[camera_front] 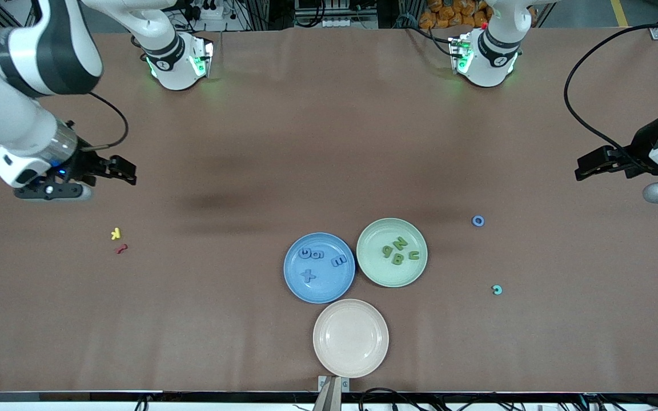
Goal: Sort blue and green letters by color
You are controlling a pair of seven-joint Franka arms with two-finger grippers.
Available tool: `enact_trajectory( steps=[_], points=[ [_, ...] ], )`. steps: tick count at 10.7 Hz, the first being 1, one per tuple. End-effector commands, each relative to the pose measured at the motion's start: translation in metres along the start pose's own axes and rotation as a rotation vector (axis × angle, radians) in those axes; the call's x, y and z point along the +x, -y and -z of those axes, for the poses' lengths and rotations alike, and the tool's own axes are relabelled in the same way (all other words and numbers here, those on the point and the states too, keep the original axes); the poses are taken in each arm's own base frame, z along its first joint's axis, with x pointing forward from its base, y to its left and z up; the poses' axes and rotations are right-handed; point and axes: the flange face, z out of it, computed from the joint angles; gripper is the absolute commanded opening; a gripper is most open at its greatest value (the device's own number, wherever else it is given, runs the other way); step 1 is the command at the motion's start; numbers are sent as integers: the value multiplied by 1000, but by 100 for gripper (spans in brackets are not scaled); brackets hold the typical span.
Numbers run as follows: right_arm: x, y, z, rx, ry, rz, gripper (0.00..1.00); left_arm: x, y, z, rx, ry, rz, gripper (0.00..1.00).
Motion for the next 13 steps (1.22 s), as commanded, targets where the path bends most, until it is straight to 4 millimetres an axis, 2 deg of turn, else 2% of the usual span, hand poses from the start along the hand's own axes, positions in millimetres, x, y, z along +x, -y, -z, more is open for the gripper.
enact_trajectory(
  steps=[1, 3, 6, 8, 13],
  points=[
    [8, -6, 73, 11, -73, 14, 100, 1, 1, 3, -28, -11, -17, 100],
    [7, -24, 109, -7, -72, -11, 100, 1, 2, 3, -27, -11, -15, 100],
    [-1, -32, 131, -14, -34, -22, 100, 1, 2, 2, -27, -11, -15, 100],
    [-5, -33, 133, -31, -18, 33, 100, 1, 1, 2, -27, -12, -17, 100],
    [-5, -31, 132, -31, -18, 30, 100, 2, 1, 2, -26, -14, -15, 100]
  ],
)
